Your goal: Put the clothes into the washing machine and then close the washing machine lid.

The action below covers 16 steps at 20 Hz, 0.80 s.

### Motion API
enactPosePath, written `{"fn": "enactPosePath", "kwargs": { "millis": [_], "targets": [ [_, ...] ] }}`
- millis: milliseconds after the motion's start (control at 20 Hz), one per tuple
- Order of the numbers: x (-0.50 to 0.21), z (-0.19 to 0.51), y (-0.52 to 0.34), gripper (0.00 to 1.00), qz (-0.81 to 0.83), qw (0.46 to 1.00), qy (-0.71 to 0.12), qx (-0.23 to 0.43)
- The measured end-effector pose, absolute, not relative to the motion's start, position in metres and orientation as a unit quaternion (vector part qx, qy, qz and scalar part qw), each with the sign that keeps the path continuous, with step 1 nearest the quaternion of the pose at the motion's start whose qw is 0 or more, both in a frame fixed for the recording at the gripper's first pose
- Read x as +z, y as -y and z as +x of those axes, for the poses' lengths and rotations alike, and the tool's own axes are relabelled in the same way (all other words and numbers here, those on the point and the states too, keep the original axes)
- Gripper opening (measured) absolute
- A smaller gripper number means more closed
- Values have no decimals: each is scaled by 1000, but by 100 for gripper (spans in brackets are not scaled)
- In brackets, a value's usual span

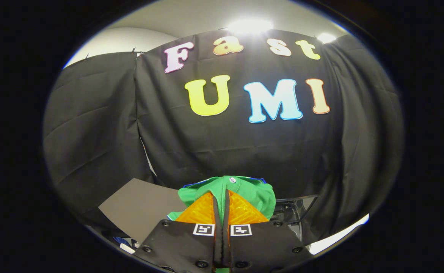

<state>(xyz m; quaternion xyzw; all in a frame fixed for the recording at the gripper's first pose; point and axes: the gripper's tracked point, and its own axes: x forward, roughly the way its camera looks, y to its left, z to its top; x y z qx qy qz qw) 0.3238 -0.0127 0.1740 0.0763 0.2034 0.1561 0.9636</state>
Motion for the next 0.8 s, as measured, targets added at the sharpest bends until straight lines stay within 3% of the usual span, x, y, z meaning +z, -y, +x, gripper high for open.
{"fn": "enactPosePath", "kwargs": {
  "millis": [800],
  "targets": [
    [113,315,66,2,73,958,-246,130]
  ]
}}
